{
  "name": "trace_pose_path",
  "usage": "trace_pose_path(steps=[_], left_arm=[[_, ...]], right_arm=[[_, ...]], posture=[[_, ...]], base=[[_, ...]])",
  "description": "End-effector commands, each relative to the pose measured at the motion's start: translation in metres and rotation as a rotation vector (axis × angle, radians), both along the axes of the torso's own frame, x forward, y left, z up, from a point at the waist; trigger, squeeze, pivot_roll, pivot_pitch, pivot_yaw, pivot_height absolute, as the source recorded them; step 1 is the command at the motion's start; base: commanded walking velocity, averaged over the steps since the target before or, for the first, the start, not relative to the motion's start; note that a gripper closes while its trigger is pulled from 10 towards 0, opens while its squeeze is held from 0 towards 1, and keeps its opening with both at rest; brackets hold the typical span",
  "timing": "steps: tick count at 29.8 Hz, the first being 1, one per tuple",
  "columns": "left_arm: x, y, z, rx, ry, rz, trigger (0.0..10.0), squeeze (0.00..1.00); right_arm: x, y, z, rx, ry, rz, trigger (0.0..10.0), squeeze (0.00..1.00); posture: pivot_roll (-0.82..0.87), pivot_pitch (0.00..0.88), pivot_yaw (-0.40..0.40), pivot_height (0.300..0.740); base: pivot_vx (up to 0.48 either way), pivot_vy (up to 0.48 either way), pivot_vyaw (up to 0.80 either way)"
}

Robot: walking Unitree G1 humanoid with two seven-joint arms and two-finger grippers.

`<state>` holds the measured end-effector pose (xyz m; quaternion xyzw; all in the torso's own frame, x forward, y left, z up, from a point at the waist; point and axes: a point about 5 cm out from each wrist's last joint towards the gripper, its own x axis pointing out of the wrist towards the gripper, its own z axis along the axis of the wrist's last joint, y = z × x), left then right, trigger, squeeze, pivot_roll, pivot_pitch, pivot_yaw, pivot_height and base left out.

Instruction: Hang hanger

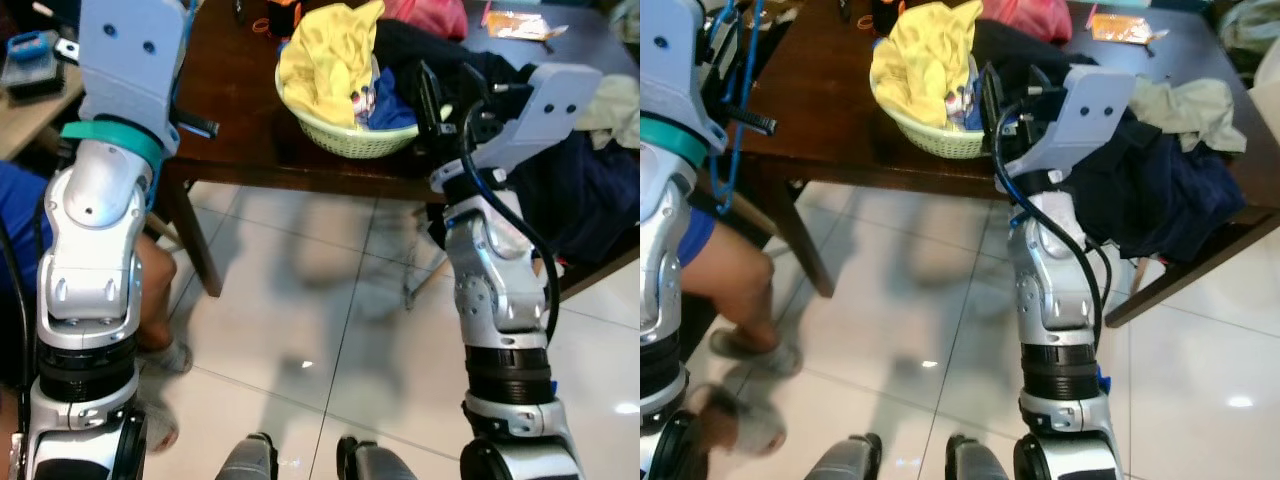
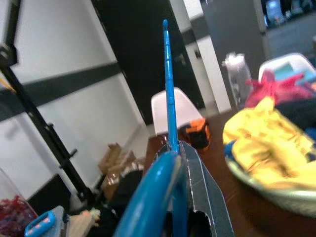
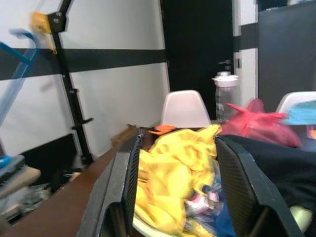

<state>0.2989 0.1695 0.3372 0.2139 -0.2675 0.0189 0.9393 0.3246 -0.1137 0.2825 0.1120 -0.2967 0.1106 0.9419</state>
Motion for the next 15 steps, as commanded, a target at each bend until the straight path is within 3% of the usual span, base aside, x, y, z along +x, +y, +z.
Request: trace_pose_path(steps=[1,6,9,15], left_arm=[[-0.0032,-0.0029,0.0038,0.007,-0.021,-0.012,10.0,0.00],[-0.0034,-0.0024,0.0042,0.010,-0.021,-0.011,10.0,0.00],[-0.0039,-0.0019,0.0047,0.009,-0.022,-0.012,10.0,0.00],[-0.0062,-0.0002,0.0059,-0.002,-0.036,-0.016,10.0,0.00]], right_arm=[[0.0009,-0.0034,-0.0032,0.004,0.014,-0.016,10.0,0.00],[0.0010,-0.0040,-0.0026,0.002,0.009,-0.023,10.0,0.00],[0.0009,-0.0042,-0.0021,-0.002,0.005,-0.025,10.0,0.00],[0.0010,-0.0053,-0.0014,-0.013,-0.003,-0.030,10.0,0.00]], posture=[[0.10,0.087,0.020,0.740],[0.10,0.086,0.020,0.740],[0.10,0.084,0.019,0.740],[0.10,0.080,0.016,0.740]], base=[[0.409,0.251,0.00],[0.409,0.249,0.00],[0.326,0.000,0.00],[0.000,0.000,0.00]])
